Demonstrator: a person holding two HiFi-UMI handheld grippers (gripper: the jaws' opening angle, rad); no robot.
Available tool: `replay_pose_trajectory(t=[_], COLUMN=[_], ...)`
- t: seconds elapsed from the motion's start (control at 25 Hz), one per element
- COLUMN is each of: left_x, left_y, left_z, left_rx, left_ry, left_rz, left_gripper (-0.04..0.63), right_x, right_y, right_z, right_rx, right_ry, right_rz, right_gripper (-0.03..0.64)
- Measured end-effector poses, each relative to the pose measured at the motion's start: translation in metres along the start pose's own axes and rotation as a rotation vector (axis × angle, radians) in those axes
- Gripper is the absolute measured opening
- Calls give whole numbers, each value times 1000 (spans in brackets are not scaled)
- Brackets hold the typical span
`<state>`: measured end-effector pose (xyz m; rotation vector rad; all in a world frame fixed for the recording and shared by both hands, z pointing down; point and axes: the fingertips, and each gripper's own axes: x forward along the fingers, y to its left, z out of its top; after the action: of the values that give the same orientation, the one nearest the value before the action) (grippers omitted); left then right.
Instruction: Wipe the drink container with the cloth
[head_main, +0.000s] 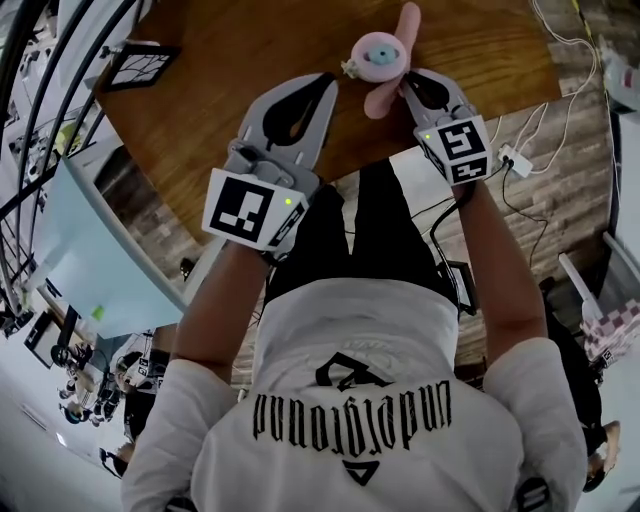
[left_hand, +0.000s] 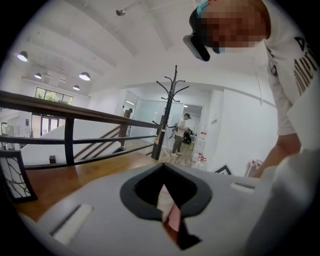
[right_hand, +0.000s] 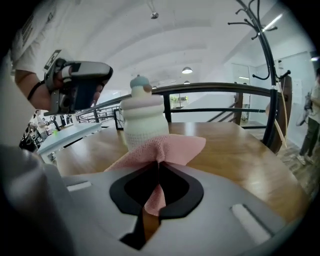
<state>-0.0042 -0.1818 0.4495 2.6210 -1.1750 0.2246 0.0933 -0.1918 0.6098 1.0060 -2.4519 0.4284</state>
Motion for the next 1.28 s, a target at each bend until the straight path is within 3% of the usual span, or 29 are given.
replay_pose_trajectory(t=[0.24,0.4,0.96,1.28], left_x=[10,17,20,25], left_y=[6,8,17,29], left_z=[10,14,4,0], left_rx=[-13,-11,-13,-32], left_ry=[-14,-20,-17,-3], left_rz=[37,61,134,119], left_gripper=[49,49,49,49], right_x=[-23,-22,30,27], right_y=[-3,-6,-24,-24], right_z=[53,66,-13,1], right_rx=[-91,-141,-189,-211], right_ry=[-105,-122,114,118], right_rz=[60,122,316,420], right_gripper=[12,12,12,12])
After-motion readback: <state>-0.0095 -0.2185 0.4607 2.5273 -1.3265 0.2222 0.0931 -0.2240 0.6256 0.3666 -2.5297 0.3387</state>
